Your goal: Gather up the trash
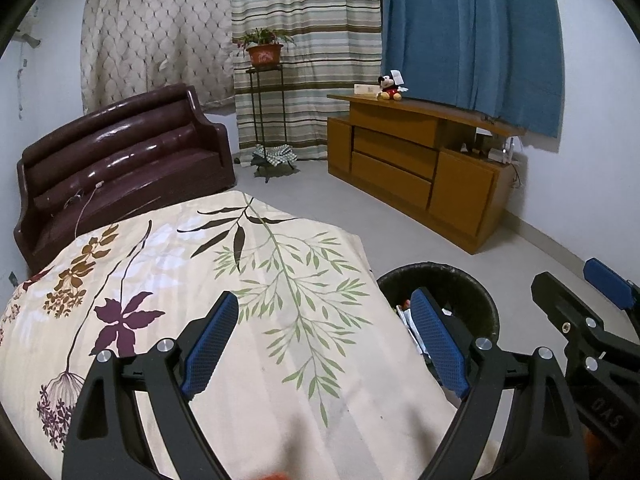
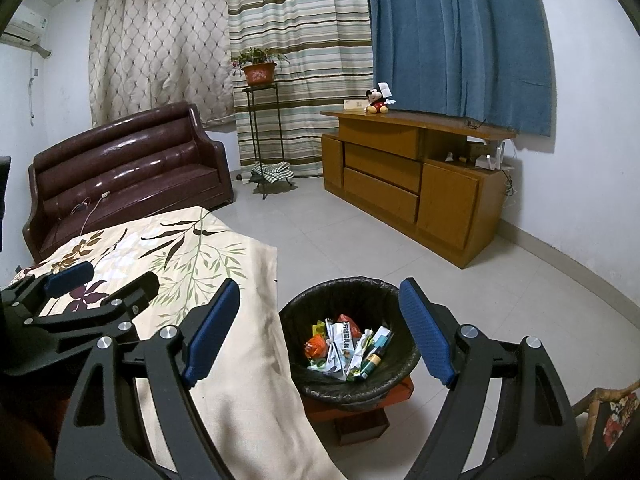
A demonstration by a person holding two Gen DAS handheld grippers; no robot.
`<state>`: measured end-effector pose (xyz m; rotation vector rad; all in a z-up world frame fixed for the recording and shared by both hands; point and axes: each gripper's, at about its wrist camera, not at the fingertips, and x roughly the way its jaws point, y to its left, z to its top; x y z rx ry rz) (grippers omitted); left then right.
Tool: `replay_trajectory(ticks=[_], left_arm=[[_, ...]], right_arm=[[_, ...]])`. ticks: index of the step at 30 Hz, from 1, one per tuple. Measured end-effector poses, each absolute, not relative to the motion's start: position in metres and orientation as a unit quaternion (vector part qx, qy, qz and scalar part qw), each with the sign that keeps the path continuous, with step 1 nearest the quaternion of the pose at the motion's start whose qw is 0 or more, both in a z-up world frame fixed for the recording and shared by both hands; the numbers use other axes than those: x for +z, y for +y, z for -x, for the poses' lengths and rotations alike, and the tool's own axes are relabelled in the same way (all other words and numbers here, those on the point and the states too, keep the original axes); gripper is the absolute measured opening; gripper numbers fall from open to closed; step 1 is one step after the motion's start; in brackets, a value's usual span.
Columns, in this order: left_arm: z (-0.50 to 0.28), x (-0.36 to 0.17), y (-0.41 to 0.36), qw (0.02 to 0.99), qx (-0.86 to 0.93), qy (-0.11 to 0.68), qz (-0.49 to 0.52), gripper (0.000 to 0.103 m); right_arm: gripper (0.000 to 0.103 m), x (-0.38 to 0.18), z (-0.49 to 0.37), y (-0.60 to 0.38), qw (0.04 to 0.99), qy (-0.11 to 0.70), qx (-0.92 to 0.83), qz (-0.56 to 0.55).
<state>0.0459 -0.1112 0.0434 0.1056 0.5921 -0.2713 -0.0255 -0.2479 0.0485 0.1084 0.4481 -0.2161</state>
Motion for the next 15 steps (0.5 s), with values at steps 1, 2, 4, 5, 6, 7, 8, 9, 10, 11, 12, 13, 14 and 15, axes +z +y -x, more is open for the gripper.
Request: replay_trajectory(ticks=[1, 2, 4, 5, 6, 7, 8, 9, 10, 11, 12, 13, 14, 15], left_arm=[[-0.0461, 0.0432, -0.1107, 0.946, -0.134, 0.292, -0.050, 0.085], [-0.0465, 0.0429, -0.1114, 0.945, -0.133, 0.294, -0.049, 0.085], [-0.0474, 0.0421, -0.1117, 0.946, -0.133, 0.292, -0.051, 0.085], [-0.0474, 0.0423, -0.1117, 0.946, -0.133, 0.290, -0.053, 0.085], [-0.0473, 0.0414, -0.1114, 0.946, -0.131, 0.290, -0.055, 0.085], [-0.0473, 0.0410, -0.1122, 0.947, -0.129, 0.290, -0.057, 0.085], [-0.0473, 0.0406, -0.1124, 0.947, -0.128, 0.290, -0.058, 0.085], [-0.0475, 0.0397, -0.1117, 0.947, -0.127, 0.290, -0.059, 0.086], [-0.0475, 0.0393, -0.1118, 0.947, -0.126, 0.290, -0.060, 0.086], [-0.0475, 0.0388, -0.1126, 0.947, -0.126, 0.290, -0.061, 0.086], [-0.0475, 0.0392, -0.1117, 0.947, -0.127, 0.290, -0.059, 0.086], [-0.0474, 0.0392, -0.1116, 0.947, -0.127, 0.290, -0.059, 0.087], [-0.0471, 0.0387, -0.1121, 0.947, -0.125, 0.290, -0.060, 0.087], [-0.0472, 0.0388, -0.1121, 0.947, -0.125, 0.290, -0.060, 0.087]], right_arm=[[0.080, 0.0485, 0.0256, -0.2477, 0.968, 0.222, -0.107, -0.054], [0.080, 0.0485, 0.0255, -0.2478, 0.968, 0.222, -0.107, -0.054], [0.080, 0.0487, 0.0256, -0.2474, 0.968, 0.222, -0.107, -0.054], [0.080, 0.0486, 0.0255, -0.2476, 0.968, 0.222, -0.107, -0.054], [0.080, 0.0487, 0.0254, -0.2477, 0.968, 0.222, -0.107, -0.054], [0.080, 0.0489, 0.0256, -0.2472, 0.968, 0.222, -0.107, -0.053], [0.080, 0.0488, 0.0255, -0.2475, 0.968, 0.222, -0.107, -0.053], [0.080, 0.0488, 0.0253, -0.2475, 0.968, 0.222, -0.107, -0.053], [0.080, 0.0490, 0.0255, -0.2472, 0.968, 0.222, -0.106, -0.053], [0.080, 0.0489, 0.0254, -0.2473, 0.968, 0.222, -0.107, -0.053], [0.080, 0.0489, 0.0253, -0.2473, 0.968, 0.222, -0.106, -0.054], [0.080, 0.0484, 0.0269, -0.2448, 0.968, 0.221, -0.106, -0.053], [0.080, 0.0489, 0.0276, -0.2438, 0.968, 0.221, -0.106, -0.053], [0.080, 0.0489, 0.0276, -0.2438, 0.968, 0.221, -0.106, -0.054]])
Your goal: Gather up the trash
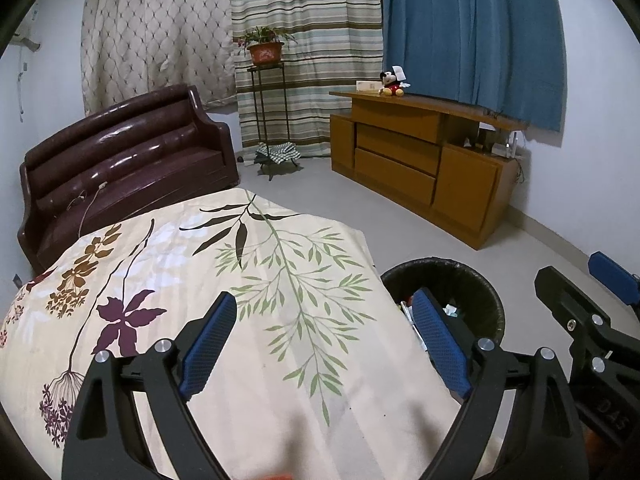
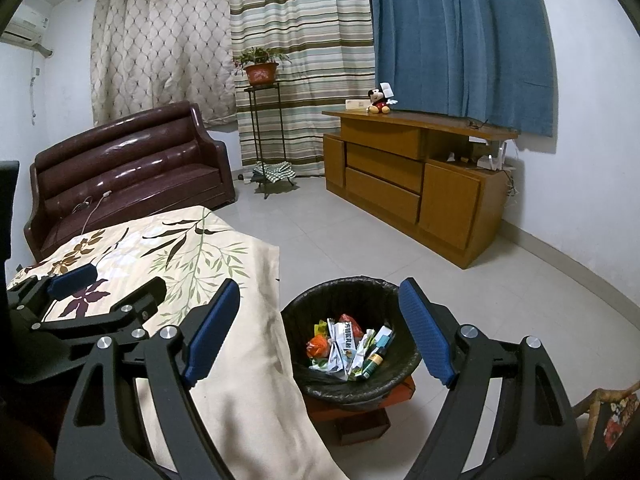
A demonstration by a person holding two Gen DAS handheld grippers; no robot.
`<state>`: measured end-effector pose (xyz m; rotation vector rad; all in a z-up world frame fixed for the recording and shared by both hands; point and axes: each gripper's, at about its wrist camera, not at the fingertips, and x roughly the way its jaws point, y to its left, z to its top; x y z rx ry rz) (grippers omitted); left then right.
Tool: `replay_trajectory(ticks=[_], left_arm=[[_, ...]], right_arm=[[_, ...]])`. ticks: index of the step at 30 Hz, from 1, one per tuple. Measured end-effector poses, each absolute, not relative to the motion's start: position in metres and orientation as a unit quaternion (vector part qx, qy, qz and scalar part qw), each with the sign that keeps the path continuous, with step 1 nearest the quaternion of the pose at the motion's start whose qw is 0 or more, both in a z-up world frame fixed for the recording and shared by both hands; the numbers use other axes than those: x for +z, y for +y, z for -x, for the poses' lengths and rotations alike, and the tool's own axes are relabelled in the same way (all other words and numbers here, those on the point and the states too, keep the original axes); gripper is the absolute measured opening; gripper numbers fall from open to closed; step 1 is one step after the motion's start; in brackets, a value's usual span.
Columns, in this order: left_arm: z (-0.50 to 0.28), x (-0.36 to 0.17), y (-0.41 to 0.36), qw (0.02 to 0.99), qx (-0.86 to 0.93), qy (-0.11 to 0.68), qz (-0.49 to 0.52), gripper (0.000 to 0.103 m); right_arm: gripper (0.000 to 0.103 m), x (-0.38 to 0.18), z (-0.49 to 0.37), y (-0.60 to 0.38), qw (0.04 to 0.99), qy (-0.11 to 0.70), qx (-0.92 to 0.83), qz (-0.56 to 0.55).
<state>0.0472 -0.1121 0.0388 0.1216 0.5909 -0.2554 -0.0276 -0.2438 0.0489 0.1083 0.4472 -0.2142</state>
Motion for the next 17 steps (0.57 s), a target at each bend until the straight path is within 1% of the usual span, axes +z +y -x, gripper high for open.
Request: replay_trajectory(ticks=[8, 17], left_arm=[[-0.0476, 0.0369, -0.1097, 0.947, -0.131, 0.286, -0.061, 0.087], [-0.0519, 0.0332, -0.1057, 0.945, -0.120, 0.298, -0.062, 0.087]], right_arm=[[0.080, 0.0495, 0.0295, -0.2405, 0.968, 0.220, -0.106, -0.054], [0.080, 0.0496, 0.0299, -0.2380, 0.968, 0.222, -0.103, -0.052]])
